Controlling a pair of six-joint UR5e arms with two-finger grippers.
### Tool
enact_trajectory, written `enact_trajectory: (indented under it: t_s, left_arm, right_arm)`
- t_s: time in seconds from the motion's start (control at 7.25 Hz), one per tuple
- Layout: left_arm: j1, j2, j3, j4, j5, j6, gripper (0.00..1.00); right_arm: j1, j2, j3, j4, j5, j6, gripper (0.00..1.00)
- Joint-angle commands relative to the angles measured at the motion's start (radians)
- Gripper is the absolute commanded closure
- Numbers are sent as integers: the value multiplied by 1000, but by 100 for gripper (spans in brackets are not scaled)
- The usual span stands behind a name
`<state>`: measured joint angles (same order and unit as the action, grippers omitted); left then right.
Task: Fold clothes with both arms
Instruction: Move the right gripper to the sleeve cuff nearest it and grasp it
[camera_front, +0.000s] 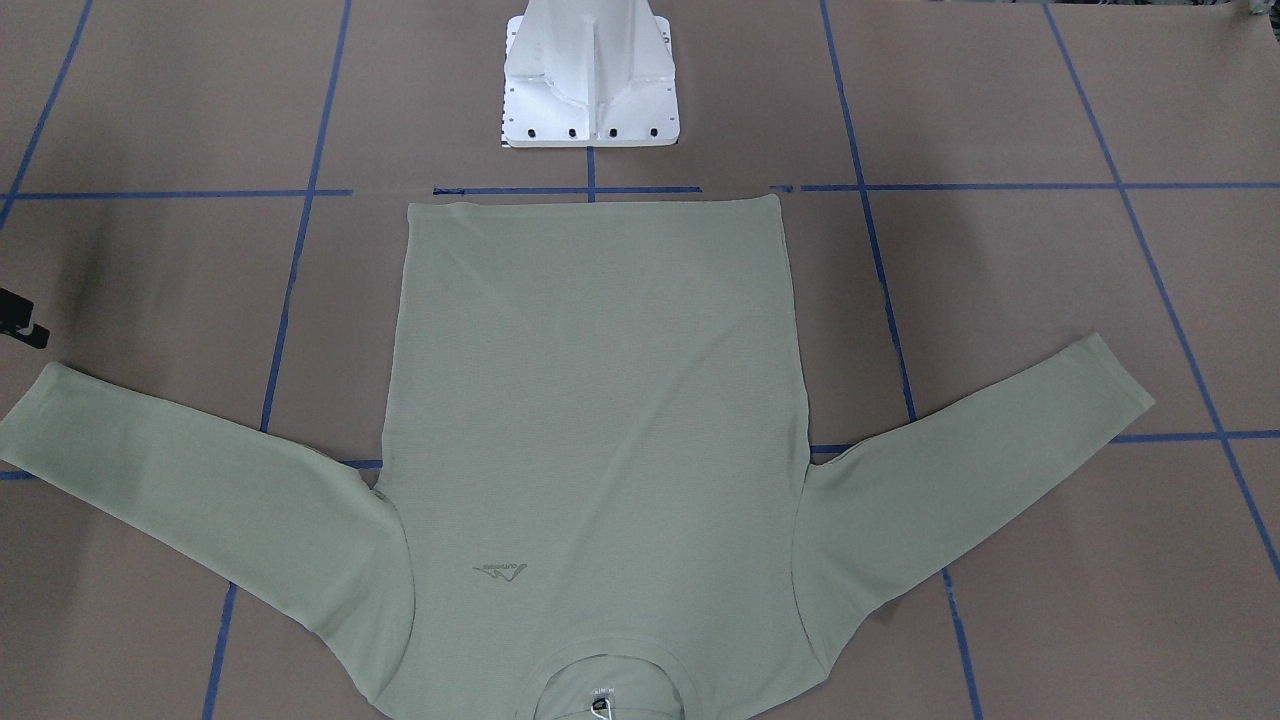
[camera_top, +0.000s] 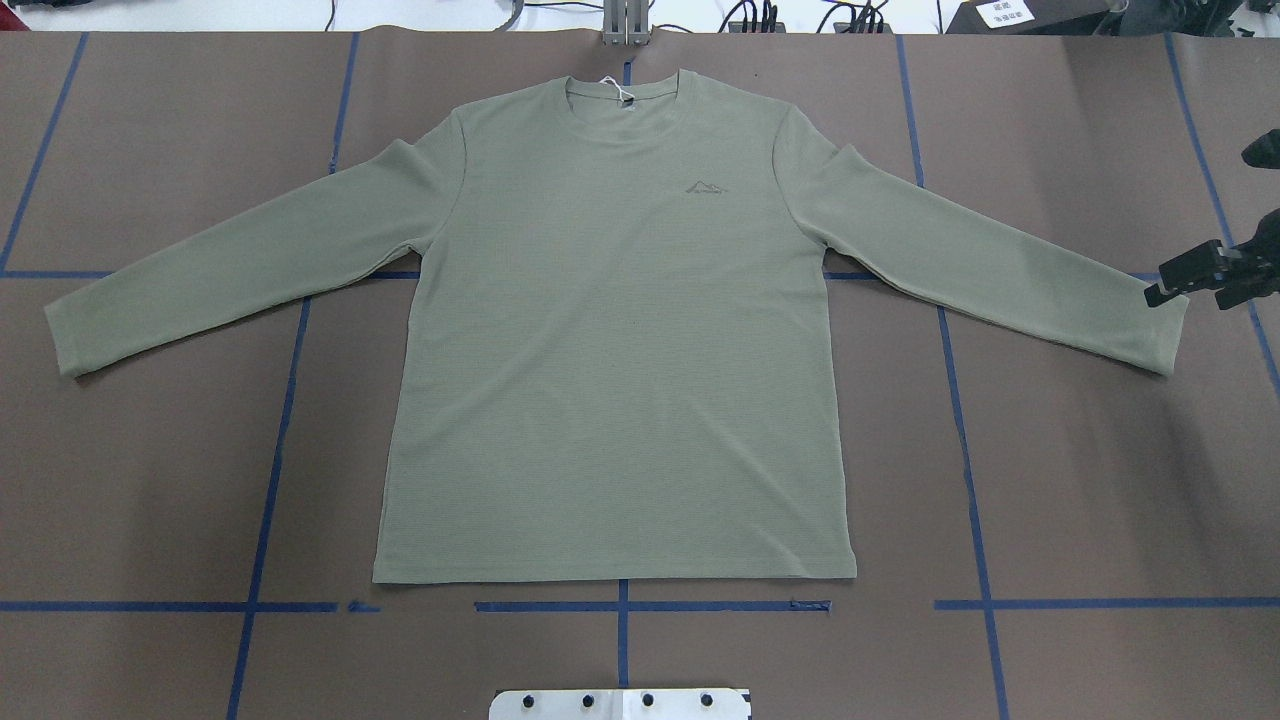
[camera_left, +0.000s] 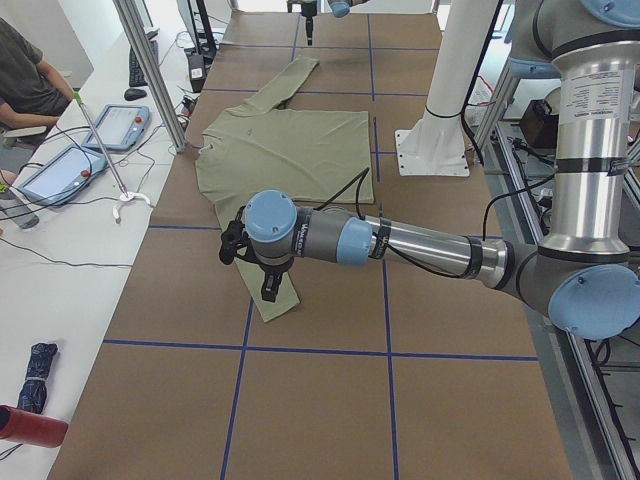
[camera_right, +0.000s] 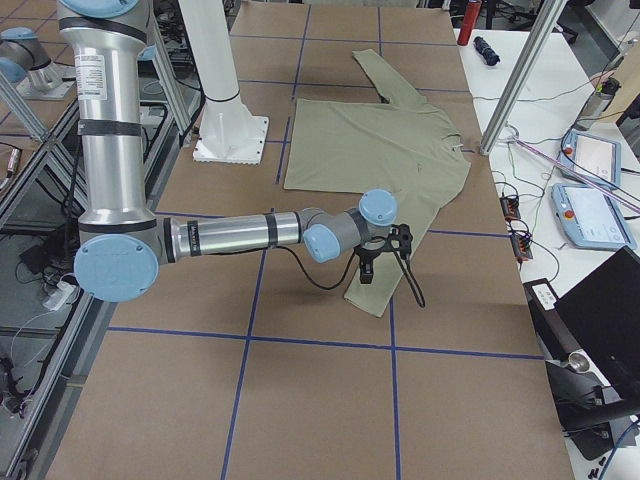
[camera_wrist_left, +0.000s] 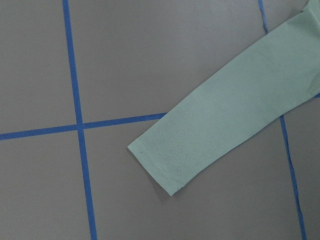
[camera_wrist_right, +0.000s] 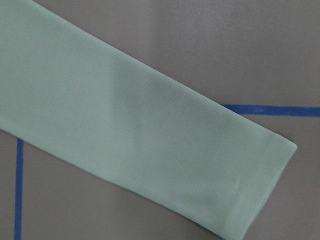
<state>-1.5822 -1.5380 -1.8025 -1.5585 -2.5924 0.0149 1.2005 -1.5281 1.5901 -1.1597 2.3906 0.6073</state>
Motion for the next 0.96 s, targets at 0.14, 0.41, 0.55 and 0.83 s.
enact_trajectory:
  t_s: [0.14,0.41,0.55,0.83]
  left_arm:
    - [1,1,-24,2,-3,-3,0]
    - [1,1,-37,2,-5,-4,0]
    - [-1,1,-41,3,-3,-4,0]
    - [-1,1,-41,3,-5,-4,0]
  right_arm:
    - [0,19,-216,170,-76,195,1]
    - [11,37,-359,323,-85,198,4]
    - [11,37,-366,325,-85,193,7]
    - [10,81,-393,325,-87,195,11]
